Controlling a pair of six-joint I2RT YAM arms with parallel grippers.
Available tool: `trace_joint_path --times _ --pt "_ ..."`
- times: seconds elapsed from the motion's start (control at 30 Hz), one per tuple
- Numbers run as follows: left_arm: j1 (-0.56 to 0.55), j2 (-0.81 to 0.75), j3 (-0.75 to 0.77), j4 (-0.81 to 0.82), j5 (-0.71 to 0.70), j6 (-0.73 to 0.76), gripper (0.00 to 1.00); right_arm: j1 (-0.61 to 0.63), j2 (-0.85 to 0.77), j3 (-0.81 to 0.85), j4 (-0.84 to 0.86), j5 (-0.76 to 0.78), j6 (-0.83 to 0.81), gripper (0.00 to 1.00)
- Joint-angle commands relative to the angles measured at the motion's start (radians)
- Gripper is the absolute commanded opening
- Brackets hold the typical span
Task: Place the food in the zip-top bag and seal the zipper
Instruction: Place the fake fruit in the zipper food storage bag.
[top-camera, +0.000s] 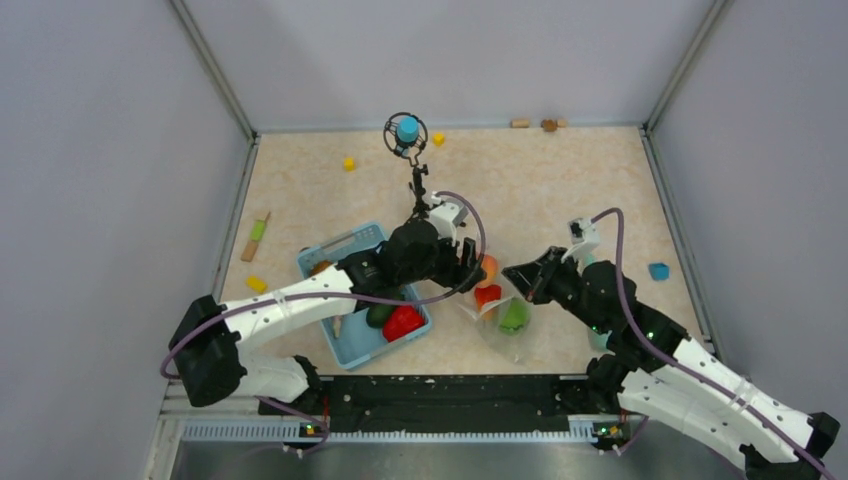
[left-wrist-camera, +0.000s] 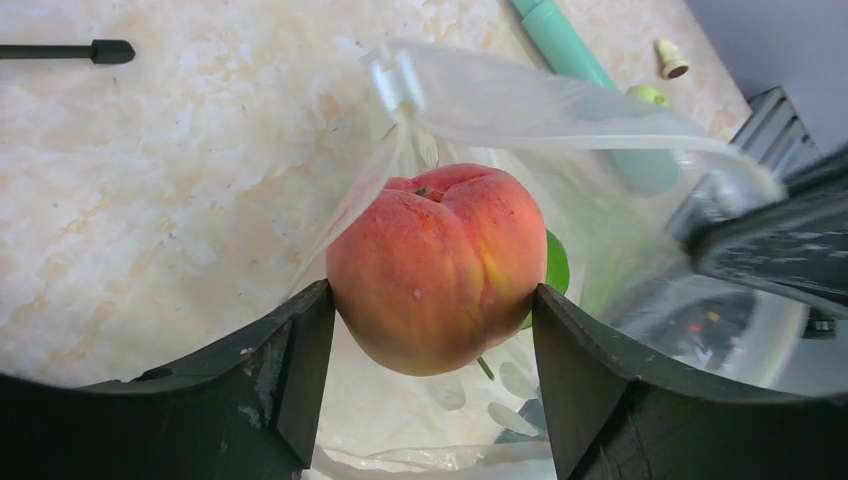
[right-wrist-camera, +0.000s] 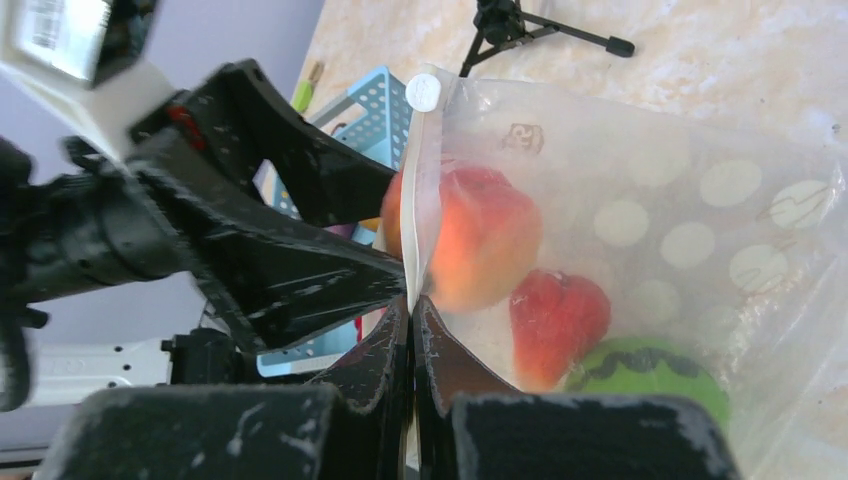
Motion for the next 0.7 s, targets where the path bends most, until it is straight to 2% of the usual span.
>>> trace_joint_path --times 0.0,0.13,0.23,0.37,0.67 --pt "-0.009 0.058 0.080 -0.024 -0.042 0.025 0.46 -0.006 -0.065 0.016 0.044 0.053 0.030 0.00" --pt "-0.015 0.080 0.097 -0.022 0.026 0.026 0.75 -0.006 -0.076 0.017 0.026 0.072 0.027 0.00" --pt "-0.017 0.076 0.095 -0.008 0.059 0.028 0.90 -0.006 -0.075 0.019 0.020 0.076 0.020 0.00" --pt "-0.021 0.057 0.094 0.003 0.099 0.033 0.96 -0.006 -0.076 0.022 0.004 0.091 0.017 0.00" --pt "-0.025 -0.057 0.057 -0.022 0.093 0.051 0.97 -0.006 -0.083 0.011 -0.018 0.140 0.008 0.00"
